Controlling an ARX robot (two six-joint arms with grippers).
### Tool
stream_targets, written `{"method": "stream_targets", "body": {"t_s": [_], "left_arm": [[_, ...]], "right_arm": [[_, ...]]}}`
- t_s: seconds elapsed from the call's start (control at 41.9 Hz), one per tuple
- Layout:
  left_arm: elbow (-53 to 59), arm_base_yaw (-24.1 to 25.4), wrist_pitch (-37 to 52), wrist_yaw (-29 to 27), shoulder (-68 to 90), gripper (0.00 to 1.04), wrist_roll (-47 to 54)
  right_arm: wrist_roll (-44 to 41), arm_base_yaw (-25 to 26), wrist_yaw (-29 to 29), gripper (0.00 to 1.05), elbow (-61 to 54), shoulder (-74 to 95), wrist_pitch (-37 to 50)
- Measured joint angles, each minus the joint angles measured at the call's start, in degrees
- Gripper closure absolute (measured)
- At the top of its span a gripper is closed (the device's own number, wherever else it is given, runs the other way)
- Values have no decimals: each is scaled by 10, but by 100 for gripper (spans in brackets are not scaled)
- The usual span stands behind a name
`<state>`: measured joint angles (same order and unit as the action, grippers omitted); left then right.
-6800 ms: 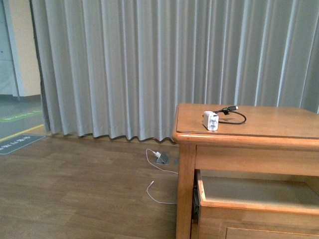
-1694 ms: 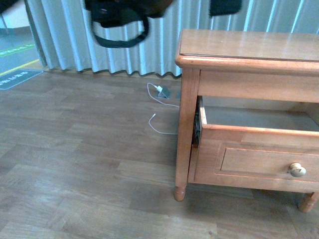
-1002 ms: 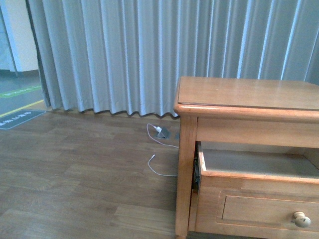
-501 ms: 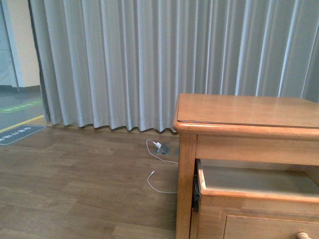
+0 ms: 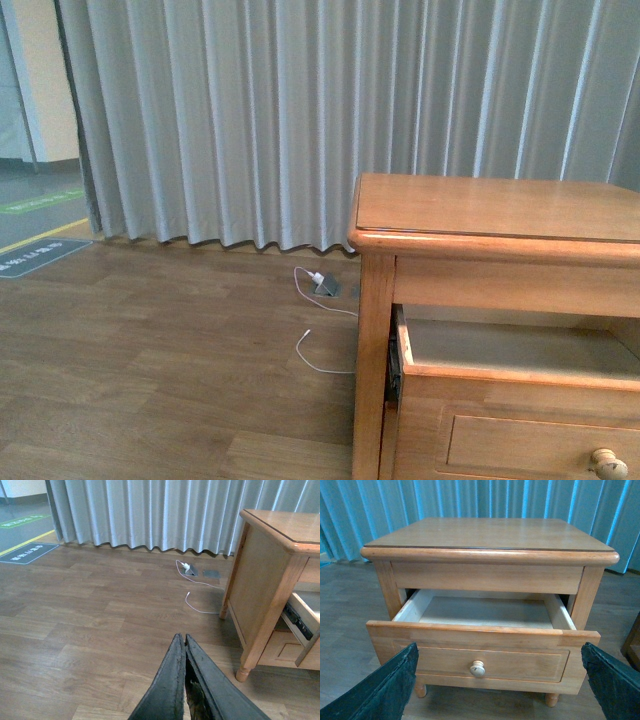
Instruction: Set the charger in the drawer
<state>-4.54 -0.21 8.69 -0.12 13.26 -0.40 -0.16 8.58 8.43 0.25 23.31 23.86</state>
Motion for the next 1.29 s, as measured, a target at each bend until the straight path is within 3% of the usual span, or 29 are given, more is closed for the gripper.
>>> {"method": "stream_targets", "body": {"t_s": [0.143,0.286,0.883,1.002,1.098,1.193,1.289], "left_arm": [[12,0,-9,0,-22,101,0],[19,1,-86,1,-97,101,0],[38,1,-88,1,-130,100,0],[38,1,-88,1,-130,73,0],[38,1,-88,0,-130,54,0],[38,1,-88,1,-130,32,0],[38,1,-88,1,-130,13,0]], "right_arm": [[0,0,0,8,0,0,0],[0,0,0,8,0,0,0],[0,0,0,8,0,0,0],[0,0,0,8,0,0,0],[-41,-29,-99,8,11,21,-76],[-43,-31,-75,8,33,109,-92],[-43,-41,-44,8,76,242,-22]]}}
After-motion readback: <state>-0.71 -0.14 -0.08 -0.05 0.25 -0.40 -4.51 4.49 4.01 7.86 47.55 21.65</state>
